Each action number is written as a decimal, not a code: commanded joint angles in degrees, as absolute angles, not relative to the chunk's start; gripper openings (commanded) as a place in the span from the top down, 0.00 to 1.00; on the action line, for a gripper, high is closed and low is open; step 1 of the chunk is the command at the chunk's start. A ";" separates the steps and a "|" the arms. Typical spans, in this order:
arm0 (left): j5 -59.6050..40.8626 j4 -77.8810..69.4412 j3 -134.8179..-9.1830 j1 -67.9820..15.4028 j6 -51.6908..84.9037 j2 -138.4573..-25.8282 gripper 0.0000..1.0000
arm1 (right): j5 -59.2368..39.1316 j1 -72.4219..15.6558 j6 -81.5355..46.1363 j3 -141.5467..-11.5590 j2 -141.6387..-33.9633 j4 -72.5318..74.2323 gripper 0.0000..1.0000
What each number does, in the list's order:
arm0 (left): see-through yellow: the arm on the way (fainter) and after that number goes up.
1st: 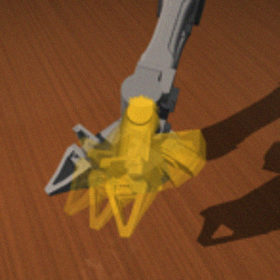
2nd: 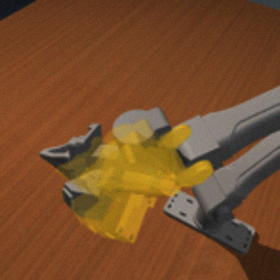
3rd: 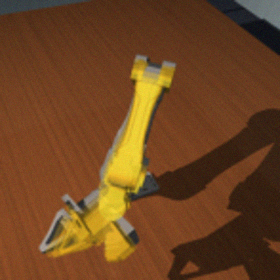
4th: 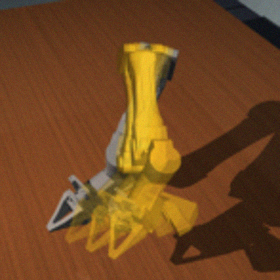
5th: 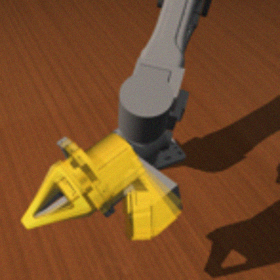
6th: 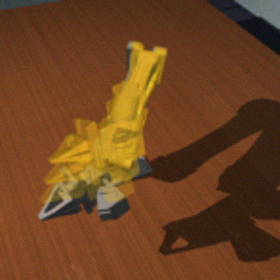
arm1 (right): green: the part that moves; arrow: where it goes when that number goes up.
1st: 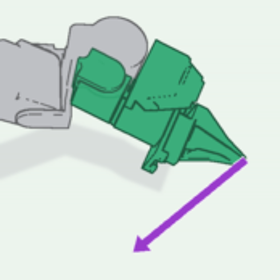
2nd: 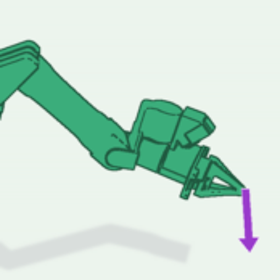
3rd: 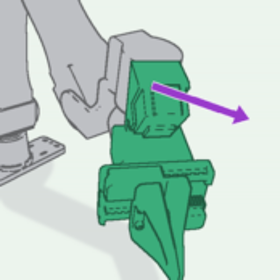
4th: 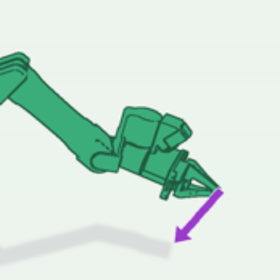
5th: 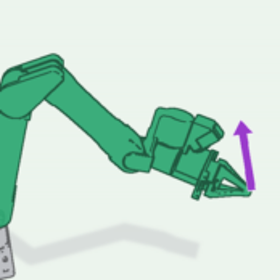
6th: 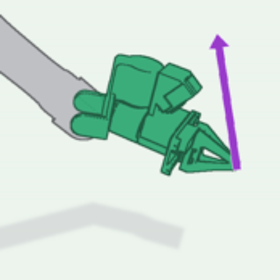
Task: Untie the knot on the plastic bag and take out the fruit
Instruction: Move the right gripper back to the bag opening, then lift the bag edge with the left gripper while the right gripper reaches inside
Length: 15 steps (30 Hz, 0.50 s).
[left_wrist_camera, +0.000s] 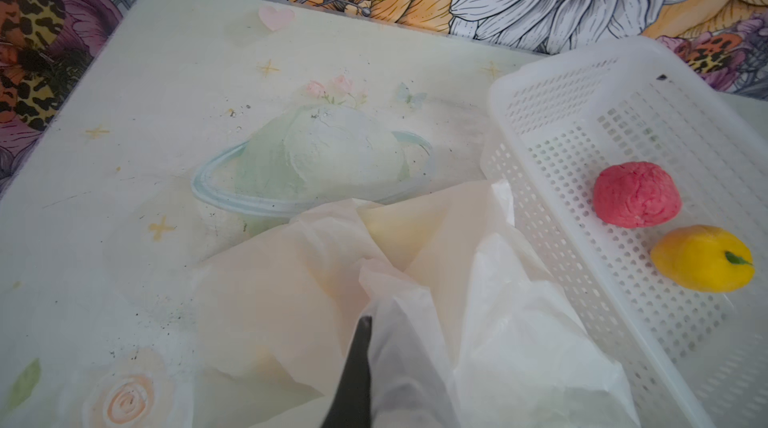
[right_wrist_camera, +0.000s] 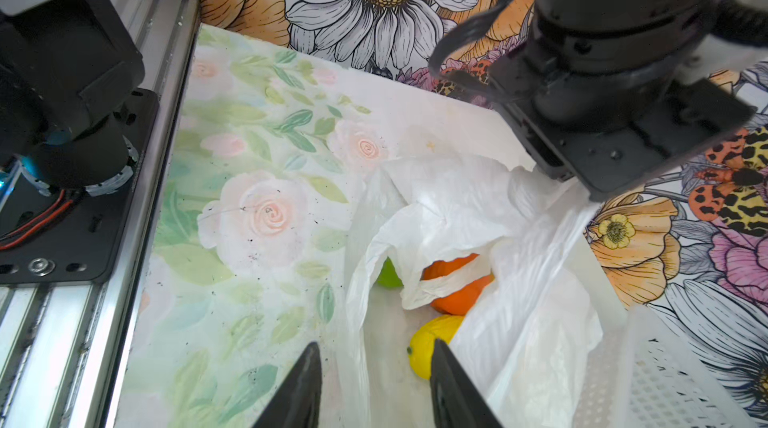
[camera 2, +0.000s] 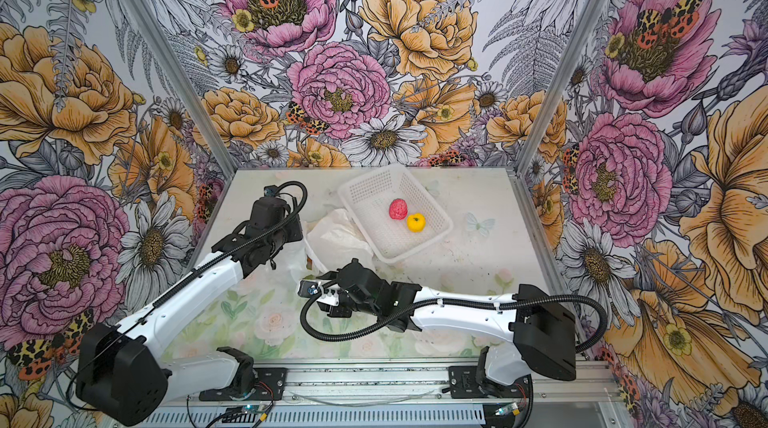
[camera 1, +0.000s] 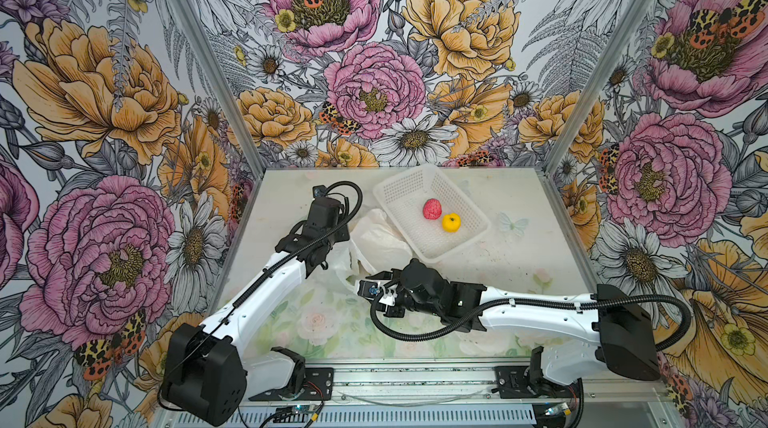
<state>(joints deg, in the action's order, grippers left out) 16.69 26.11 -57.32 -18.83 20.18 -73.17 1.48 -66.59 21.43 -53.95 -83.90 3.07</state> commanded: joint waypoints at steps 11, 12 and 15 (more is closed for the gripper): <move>12.67 36.43 -94.57 -8.16 15.34 -91.79 1.00 | -0.29 -62.58 16.91 -55.76 -85.57 6.67 0.56; 12.65 37.97 -97.33 -8.13 14.82 -92.85 1.00 | -0.11 -62.49 16.79 -56.05 -86.00 6.68 0.56; 10.77 40.25 -102.33 -8.23 14.10 -93.98 1.00 | 0.90 -62.23 16.34 -57.43 -87.40 6.26 0.56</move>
<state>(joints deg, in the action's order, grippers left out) 13.45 37.08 -98.52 -8.69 16.23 -93.78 0.58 -62.74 17.96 -55.07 -85.76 5.48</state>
